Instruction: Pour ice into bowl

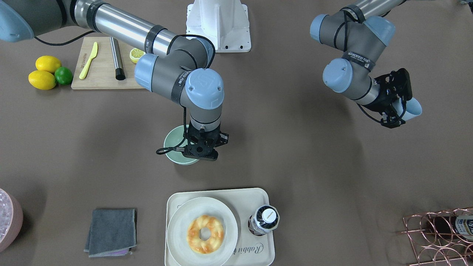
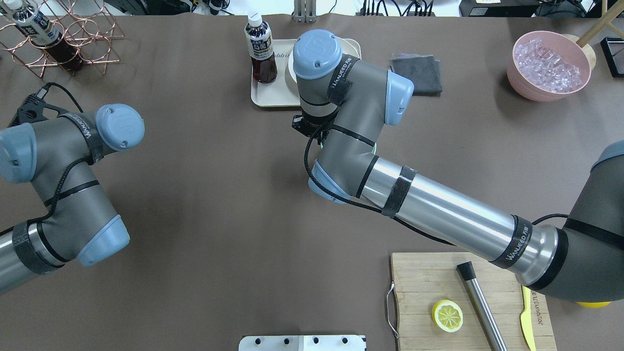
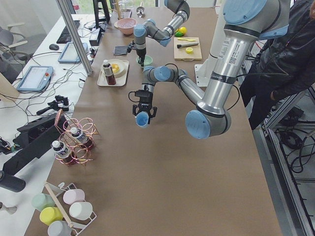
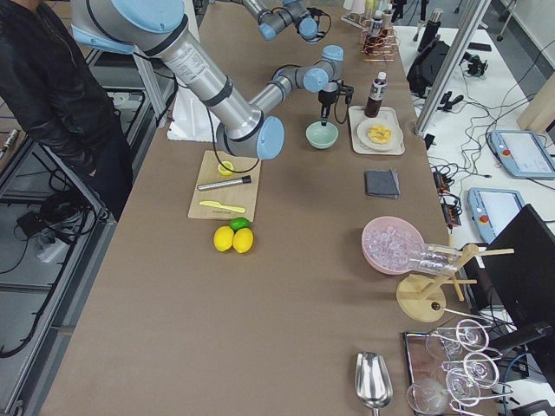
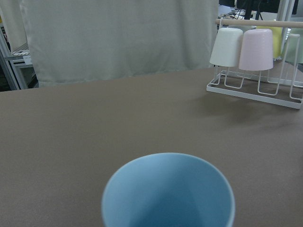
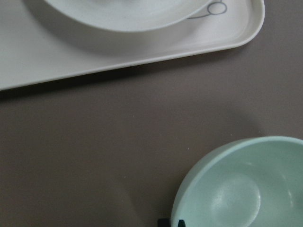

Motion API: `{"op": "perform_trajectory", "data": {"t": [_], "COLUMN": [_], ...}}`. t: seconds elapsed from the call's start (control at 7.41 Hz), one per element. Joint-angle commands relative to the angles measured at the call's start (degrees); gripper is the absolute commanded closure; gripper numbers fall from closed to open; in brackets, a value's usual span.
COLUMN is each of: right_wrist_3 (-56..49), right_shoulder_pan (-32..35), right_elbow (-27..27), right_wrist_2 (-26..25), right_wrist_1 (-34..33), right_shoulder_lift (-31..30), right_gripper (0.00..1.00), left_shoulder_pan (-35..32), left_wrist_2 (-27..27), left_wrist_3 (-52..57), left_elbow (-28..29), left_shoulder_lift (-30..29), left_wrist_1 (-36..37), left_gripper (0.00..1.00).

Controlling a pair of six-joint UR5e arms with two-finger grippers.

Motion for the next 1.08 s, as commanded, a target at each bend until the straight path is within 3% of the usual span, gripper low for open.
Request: {"op": "perform_trajectory", "data": {"t": [0.0,0.27,0.4,0.67,0.94], "right_wrist_3": [-0.1,-0.6,-0.8,-1.8,-7.1], "right_shoulder_pan": [-0.3,-0.3,0.2,1.5,5.7], "right_elbow": [-0.9,-0.9,-0.8,-0.5,3.0], "right_wrist_2": [-0.3,-0.4,-0.4,-0.1,1.1], "right_wrist_1": [1.4,1.1,0.9,-0.5,-5.4], "right_shoulder_lift": [-0.5,-0.3,0.2,1.6,2.2], "right_gripper": [1.00,0.65,0.53,0.36,0.29], "left_shoulder_pan": [-0.2,-0.2,-0.2,-0.2,-0.1], "left_wrist_2": [0.1,0.1,0.1,0.0,-0.1], "left_wrist_3": [1.7,1.8,2.3,4.4,4.9], "left_elbow": [-3.1,-5.4,-5.6,-5.6,-5.7], "left_shoulder_lift": [-1.3,-2.2,-2.5,-4.9,-6.2], "left_wrist_1": [0.0,0.1,0.1,0.0,-0.1], "left_gripper": [0.56,0.56,0.56,0.56,0.56]}}
